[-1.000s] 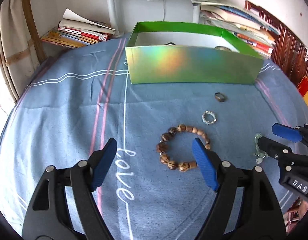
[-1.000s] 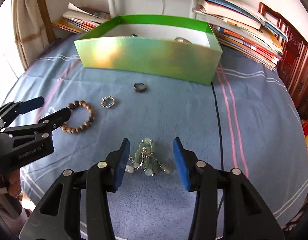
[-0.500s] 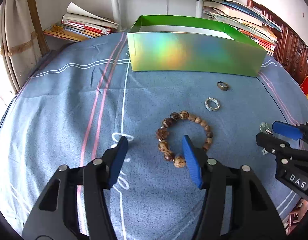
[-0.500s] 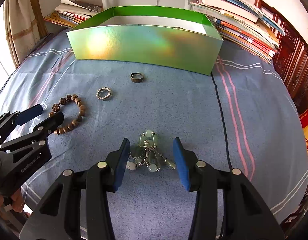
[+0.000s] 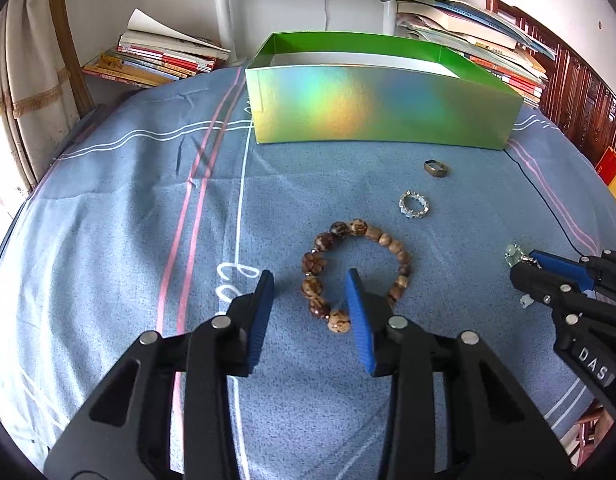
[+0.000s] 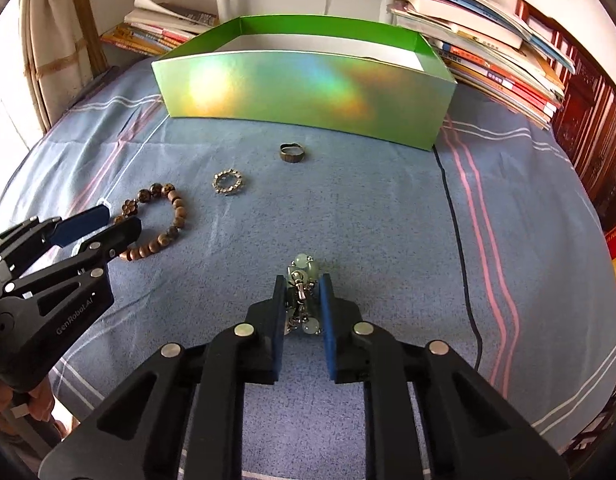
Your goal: Organize jewelry
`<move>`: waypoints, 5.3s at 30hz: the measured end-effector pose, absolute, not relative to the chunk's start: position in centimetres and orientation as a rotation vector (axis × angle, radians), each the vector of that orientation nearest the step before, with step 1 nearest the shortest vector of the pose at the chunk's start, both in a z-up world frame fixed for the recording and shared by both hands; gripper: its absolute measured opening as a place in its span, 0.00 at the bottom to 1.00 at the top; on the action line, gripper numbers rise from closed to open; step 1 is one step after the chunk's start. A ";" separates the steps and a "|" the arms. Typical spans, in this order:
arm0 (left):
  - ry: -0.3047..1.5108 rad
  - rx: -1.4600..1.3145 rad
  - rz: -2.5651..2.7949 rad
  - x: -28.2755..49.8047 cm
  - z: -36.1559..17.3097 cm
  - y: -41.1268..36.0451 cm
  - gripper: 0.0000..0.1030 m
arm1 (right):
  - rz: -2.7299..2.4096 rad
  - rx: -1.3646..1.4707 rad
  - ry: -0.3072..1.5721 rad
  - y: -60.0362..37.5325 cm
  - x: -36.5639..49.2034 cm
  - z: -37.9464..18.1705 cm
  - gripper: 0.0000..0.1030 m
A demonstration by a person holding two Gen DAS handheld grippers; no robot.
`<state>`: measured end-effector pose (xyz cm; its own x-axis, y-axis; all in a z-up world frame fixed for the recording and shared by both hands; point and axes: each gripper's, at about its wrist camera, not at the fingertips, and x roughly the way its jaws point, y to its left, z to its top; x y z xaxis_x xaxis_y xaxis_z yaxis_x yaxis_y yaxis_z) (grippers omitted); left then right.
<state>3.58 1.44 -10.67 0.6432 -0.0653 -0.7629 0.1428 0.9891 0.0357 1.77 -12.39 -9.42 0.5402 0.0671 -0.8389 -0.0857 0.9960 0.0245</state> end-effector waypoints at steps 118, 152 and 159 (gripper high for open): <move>0.817 0.074 -0.153 2.0 -7.8 0.9 0.11 | 0.109 0.047 0.875 -13.7 1.5 -6.2 0.00; 0.726 0.068 -0.223 5.9 -1.1 1.1 0.11 | 0.146 0.023 0.783 -13.8 5.6 0.5 0.10; 0.690 0.085 -0.211 14.5 3.2 -0.5 0.11 | 0.139 0.096 0.775 -14.6 14.5 2.2 0.10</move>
<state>14.50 -0.53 3.18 0.7509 -0.1647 -0.6395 0.2208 0.9753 0.0081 14.45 -14.61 2.23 0.7056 0.1606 -0.6901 -0.0900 0.9864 0.1375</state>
